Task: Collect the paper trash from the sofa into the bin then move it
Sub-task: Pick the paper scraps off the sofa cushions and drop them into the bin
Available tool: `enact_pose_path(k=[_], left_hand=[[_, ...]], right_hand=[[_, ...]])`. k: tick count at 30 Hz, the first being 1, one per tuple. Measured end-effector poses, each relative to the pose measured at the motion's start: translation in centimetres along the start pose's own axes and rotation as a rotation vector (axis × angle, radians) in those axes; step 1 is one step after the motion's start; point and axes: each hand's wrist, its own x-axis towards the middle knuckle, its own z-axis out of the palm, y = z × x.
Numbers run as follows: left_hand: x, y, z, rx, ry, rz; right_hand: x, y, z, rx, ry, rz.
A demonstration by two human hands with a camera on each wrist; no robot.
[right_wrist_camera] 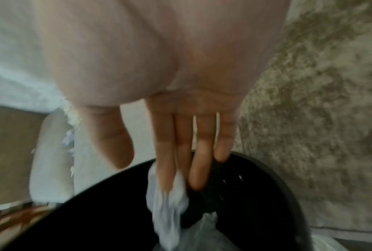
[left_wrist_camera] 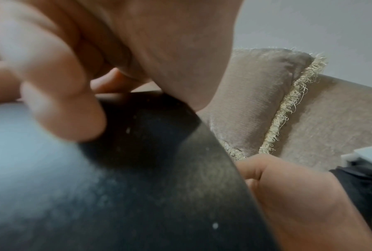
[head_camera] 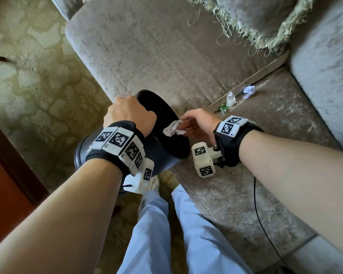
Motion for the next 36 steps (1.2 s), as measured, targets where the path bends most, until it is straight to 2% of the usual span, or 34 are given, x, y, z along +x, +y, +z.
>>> enact_pose_path(k=[3, 5, 7, 9, 11, 12, 17, 22, 27, 32, 36], left_hand=[[0.0, -0.1, -0.1, 0.009, 0.014, 0.01], [0.1, 0.0, -0.1, 0.012, 0.016, 0.013], [0.2, 0.2, 0.0, 0.022, 0.016, 0.015], [0.5, 0.4, 0.0, 0.035, 0.022, 0.012], [0.8, 0.8, -0.1, 0.043, 0.024, 0.01], [1.0, 1.0, 0.0, 0.046, 0.019, 0.008], [1.6, 1.8, 0.1, 0.061, 0.016, -0.029], [2.0, 2.3, 0.2, 0.073, 0.007, -0.04], [2.7, 2.9, 0.7, 0.131, 0.031, -0.072], [2.7, 2.7, 0.7, 0.138, 0.03, -0.069], [2.7, 2.4, 0.7, 0.13, 0.029, -0.046]], right_hand=[[-0.2, 0.3, 1.5, -0.211, -0.264, 0.082], [-0.1, 0.4, 1.7, -0.227, -0.257, 0.08], [0.4, 0.6, 0.9, -0.11, -0.079, 0.045], [1.6, 0.7, -1.3, -0.014, 0.199, -0.006], [2.5, 0.6, -3.9, -0.237, 0.404, -0.03], [3.1, 0.7, -5.1, -0.357, 0.442, -0.029], [4.4, 1.1, -7.9, -0.819, 0.428, -0.006], [6.6, 1.2, -8.4, -0.719, 0.365, -0.068], [7.6, 0.7, -7.4, -0.975, 0.264, 0.057], [7.6, 0.4, -6.9, -1.069, 0.307, 0.069], [6.9, -0.1, -7.0, -1.011, 0.305, 0.071]])
